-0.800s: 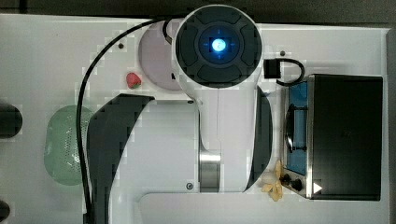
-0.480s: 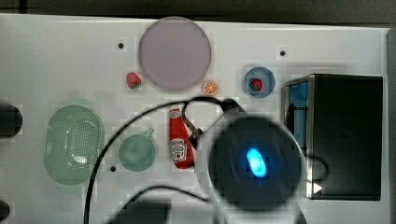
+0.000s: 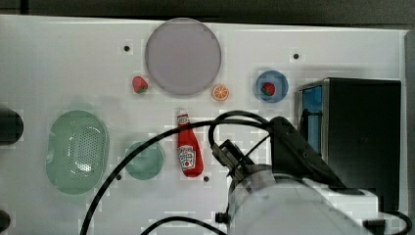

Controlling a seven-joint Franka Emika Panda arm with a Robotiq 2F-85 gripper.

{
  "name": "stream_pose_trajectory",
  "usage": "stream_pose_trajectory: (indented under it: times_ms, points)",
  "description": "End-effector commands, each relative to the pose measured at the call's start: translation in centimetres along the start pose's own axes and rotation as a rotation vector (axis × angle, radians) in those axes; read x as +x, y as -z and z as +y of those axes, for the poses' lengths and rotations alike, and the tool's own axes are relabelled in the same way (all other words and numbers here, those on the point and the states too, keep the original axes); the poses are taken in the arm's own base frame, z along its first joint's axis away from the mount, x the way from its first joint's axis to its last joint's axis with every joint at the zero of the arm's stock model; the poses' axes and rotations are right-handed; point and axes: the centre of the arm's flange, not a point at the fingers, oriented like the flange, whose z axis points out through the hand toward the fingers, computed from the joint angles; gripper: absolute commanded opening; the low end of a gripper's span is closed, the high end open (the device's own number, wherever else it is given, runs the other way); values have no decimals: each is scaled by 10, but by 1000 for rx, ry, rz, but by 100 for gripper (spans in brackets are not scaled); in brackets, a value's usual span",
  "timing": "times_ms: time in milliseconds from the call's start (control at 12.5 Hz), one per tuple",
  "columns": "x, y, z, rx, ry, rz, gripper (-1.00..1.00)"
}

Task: Flap open oven.

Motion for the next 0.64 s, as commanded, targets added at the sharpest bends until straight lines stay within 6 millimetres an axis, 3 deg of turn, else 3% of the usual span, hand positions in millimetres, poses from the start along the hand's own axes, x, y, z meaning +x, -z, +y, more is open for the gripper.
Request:
stream_pose_trajectory:
  times_ms: [80,160,240,640]
  points:
    - [4,-46,-14,-78,-51,-72,-32]
    - [5,-50,-12,-84,-52,-77,-57]
    - [6,-55,-10,-93,-51,-83,-65]
    - [27,-88,1,-103,153,-114,-65]
